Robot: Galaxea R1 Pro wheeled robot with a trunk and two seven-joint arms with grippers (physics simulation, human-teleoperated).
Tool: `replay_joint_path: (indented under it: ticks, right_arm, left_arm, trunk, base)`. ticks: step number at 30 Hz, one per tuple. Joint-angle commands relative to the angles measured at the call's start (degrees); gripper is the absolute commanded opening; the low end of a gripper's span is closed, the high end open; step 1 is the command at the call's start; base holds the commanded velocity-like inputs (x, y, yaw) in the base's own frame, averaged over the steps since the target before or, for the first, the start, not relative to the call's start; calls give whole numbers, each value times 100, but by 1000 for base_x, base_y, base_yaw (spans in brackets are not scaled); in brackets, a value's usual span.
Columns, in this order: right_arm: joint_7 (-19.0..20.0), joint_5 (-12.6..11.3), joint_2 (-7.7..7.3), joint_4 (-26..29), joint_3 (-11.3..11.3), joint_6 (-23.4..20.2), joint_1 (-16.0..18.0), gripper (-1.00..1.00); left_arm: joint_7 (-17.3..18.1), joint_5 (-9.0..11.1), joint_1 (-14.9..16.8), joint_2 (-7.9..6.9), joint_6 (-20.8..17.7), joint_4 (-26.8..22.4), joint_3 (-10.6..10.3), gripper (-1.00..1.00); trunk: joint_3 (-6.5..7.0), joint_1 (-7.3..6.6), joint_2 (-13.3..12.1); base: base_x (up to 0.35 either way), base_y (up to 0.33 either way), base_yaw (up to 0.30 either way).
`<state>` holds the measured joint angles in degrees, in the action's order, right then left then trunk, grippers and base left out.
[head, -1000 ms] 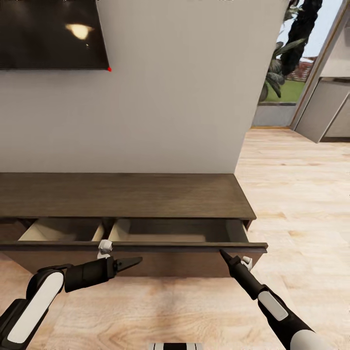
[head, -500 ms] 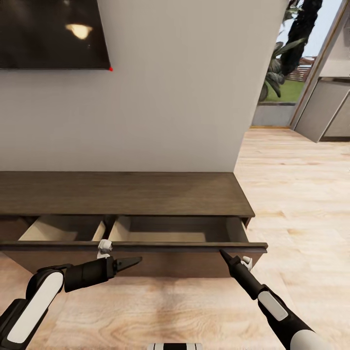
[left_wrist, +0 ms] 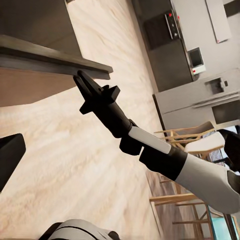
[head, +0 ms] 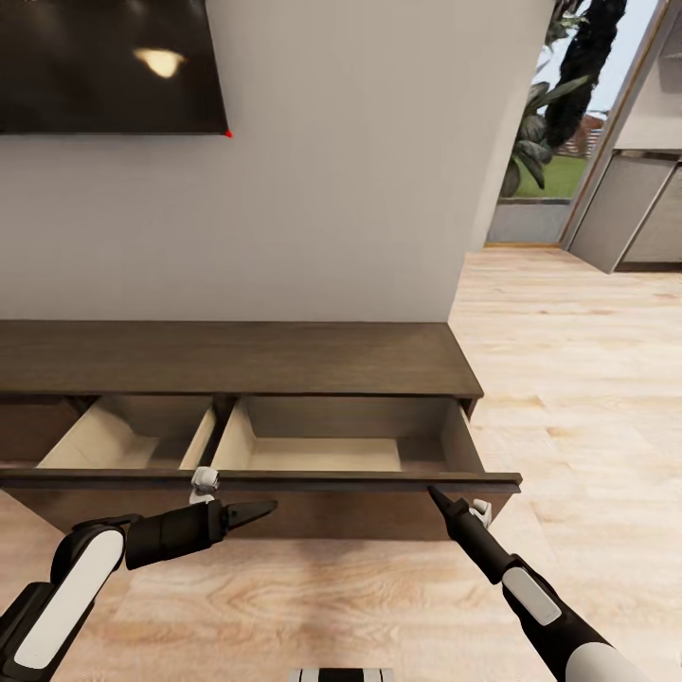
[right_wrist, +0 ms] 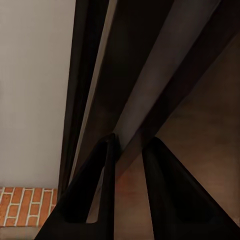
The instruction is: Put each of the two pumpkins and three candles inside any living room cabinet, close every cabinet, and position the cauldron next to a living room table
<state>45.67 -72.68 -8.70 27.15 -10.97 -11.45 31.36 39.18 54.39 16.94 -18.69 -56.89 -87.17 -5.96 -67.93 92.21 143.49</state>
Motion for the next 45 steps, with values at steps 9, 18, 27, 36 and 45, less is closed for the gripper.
replay_joint_path:
  ticks: [9,18,27,36,45]
  right_arm:
    - [28,-88,-9,-16,0,-44,2,-100]
    - [30,-94,-9,-14,-1,-34,2,-100]
    - [62,-97,-9,-8,-1,-42,2,-100]
    - [72,-97,-9,-8,4,-34,2,-100]
    - [73,-97,-9,-8,6,-33,2,-100]
  left_arm:
    - [11,8,2,-3,-24,-1,-10,100]
    - [10,10,2,-3,-24,-1,-19,100]
    - [11,9,2,-3,-24,-1,-5,100]
    - [11,11,2,-3,-24,-2,-1,100]
    - [24,11,2,-3,-24,-5,1,100]
  trunk:
    - [-5,-2,2]
    - [-5,-2,2]
    - [-5,-2,2]
    - [-5,-2,2]
    - [-5,-2,2]
  base:
    - [-39,0,0]
    - [-98,0,0]
    - [-64,0,0]
    - [-52,0,0]
    - [-22,0,0]
